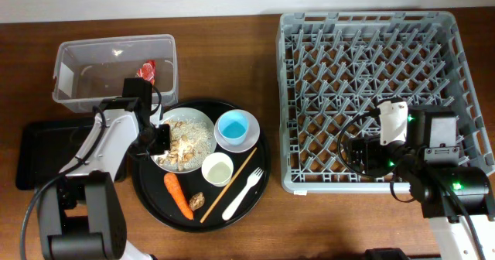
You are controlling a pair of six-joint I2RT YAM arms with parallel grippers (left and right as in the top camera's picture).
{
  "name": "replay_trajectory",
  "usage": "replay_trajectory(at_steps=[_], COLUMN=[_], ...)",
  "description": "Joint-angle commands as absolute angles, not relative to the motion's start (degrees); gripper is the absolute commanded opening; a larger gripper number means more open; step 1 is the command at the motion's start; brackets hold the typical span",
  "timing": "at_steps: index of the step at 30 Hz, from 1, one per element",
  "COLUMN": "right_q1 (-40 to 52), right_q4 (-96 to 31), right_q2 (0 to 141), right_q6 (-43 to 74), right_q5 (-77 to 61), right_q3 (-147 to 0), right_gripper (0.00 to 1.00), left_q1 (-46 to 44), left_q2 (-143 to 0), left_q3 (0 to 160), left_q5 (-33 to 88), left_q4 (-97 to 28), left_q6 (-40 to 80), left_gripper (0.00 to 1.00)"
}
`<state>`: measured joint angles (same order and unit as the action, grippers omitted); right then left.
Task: Sort waste into correct bins and load items into the dishwasher rack
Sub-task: 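Carry tissue with left gripper and release it into the clear bin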
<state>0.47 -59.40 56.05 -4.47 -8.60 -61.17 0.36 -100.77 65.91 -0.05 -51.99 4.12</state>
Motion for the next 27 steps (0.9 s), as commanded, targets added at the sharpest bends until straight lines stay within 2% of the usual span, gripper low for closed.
replay_trajectory(at_steps=[1,3,13,16,24,27], right_q1=[0.7,0.7,0.7,0.7,0.7,0.7], right_q4=[-59.3,-59.3,-59.2,-59.2,-59.2,-59.2], right_q2=[55.9,55.9,55.9,55.9,55.9,55.9], right_q6=[-4.0,-4.0,-4.0,-4.0,-4.0,-4.0], right_q5=[-8.3,-8.3,-8.3,-8.3,-8.3,-8.3], right_q3=[-62.2,-62.2,-62.2,-62.2,-62.2,-62.2], right_gripper=[0.99,0.99,0.99,0.99,0.99,0.99], left_q1=[0.3,0.3,0.3,0.3,0.3,0.3], left_q2=[-101.2,-101.2,-96.9,-95.5,-100.4,-103.5], left_q3=[67.5,68.1,82.5,85.2,85.2,85.2], left_q5=[-0.5,-0.5,-2.0,-2.0,-1.9,-1.7], left_q4=[-52.5,-53.7,-66.1,-61.2,-34.3,-30.6], left_q6=[3.6,3.6,3.6,3.6,3.6,3.6], left_gripper=[0.04,0.01,0.01,0.0,0.01,0.13])
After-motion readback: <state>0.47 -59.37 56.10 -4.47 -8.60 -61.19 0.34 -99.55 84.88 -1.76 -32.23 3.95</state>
